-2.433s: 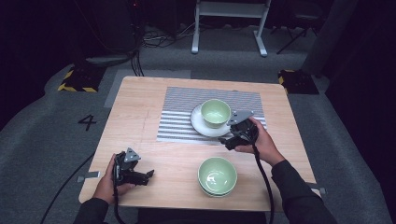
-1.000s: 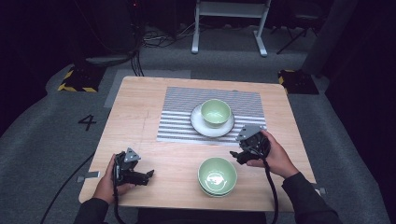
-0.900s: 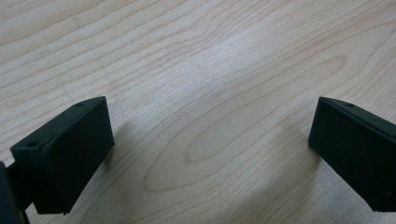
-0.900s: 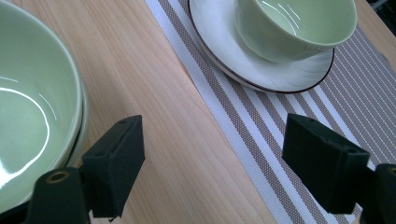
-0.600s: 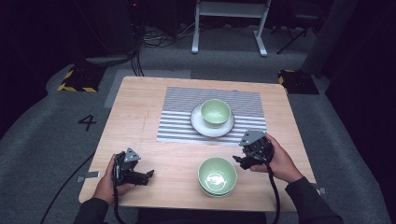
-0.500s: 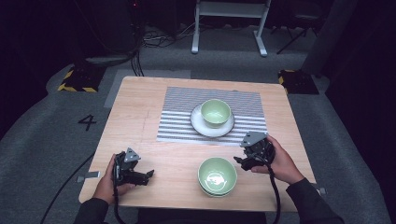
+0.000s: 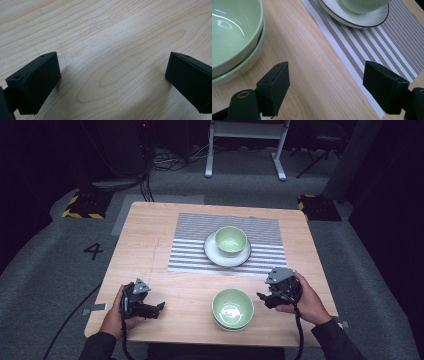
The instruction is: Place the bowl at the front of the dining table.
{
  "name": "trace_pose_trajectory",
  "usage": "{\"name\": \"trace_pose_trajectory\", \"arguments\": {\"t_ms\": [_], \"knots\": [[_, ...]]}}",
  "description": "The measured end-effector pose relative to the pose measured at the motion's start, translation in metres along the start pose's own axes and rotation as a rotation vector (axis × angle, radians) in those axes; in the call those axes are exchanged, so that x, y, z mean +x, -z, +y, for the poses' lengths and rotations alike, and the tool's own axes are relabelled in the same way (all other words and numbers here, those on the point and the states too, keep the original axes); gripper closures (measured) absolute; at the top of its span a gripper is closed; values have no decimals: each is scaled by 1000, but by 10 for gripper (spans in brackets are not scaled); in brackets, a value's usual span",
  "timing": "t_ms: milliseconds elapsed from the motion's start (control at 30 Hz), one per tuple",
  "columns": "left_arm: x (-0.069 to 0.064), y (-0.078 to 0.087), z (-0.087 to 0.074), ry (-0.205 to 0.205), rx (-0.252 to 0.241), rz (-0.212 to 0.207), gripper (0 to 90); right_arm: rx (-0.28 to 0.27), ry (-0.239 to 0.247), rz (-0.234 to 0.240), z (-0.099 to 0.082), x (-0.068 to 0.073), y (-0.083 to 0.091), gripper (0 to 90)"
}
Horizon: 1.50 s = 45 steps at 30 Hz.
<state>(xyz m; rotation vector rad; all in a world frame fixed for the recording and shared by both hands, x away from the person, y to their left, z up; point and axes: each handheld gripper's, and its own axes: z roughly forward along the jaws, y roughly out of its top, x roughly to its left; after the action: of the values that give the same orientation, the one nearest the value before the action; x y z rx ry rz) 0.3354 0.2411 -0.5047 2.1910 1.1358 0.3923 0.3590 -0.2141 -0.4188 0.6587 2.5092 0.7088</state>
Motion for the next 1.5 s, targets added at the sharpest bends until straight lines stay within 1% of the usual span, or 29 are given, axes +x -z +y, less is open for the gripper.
{"name": "trace_pose_trajectory", "arguments": {"t_ms": [33, 100, 233, 333, 400, 467, 567, 733, 867, 933, 1133, 1200, 1233, 1433, 1467, 1500], "knots": [[0, 0, 0, -1, 1, 0, 0, 3, 4, 0, -1, 0, 0, 215], [0, 0, 0, 0, 0, 0, 0, -1, -4, 1, -4, 0, 1, 215], [0, 0, 0, 0, 1, -1, 0, 12, -6, -3, -9, 2, -1, 214], [0, 0, 0, -1, 1, 0, 0, 18, 4, 5, -12, 2, 0, 210], [0, 0, 0, 0, 0, 0, 0, 15, 14, 1, -14, 2, 0, 207], [0, 0, 0, -1, 1, 0, 0, 21, 18, -8, -17, 2, 1, 208], [0, 0, 0, 0, 0, 0, 0, 19, 11, -3, -21, 3, 0, 207], [0, 0, 0, -1, 1, 0, 0, 27, 20, 4, -29, 4, -3, 206], [0, 0, 0, -1, 1, 0, 0, 19, 9, 0, -34, 4, -3, 207], [0, 0, 0, -1, 1, 0, 0, 14, -7, 0, -36, 5, -3, 207], [0, 0, 0, -1, 1, 1, 0, 13, -15, 10, -44, 6, -5, 207], [0, 0, 0, 0, 0, 0, 0, 14, -9, 5, -46, 7, -5, 207], [0, 0, 0, -1, 1, 0, 0, 13, -18, 10, -48, 7, -6, 207], [0, 0, 0, -1, 1, 0, 0, 16, -36, 16, -57, 8, -7, 207], [0, 0, 0, -1, 1, 0, 0, 18, -32, 14, -58, 8, -7, 207], [0, 0, 0, -1, 1, 0, 0, 16, -41, 17, -59, 8, -7, 207]]}}
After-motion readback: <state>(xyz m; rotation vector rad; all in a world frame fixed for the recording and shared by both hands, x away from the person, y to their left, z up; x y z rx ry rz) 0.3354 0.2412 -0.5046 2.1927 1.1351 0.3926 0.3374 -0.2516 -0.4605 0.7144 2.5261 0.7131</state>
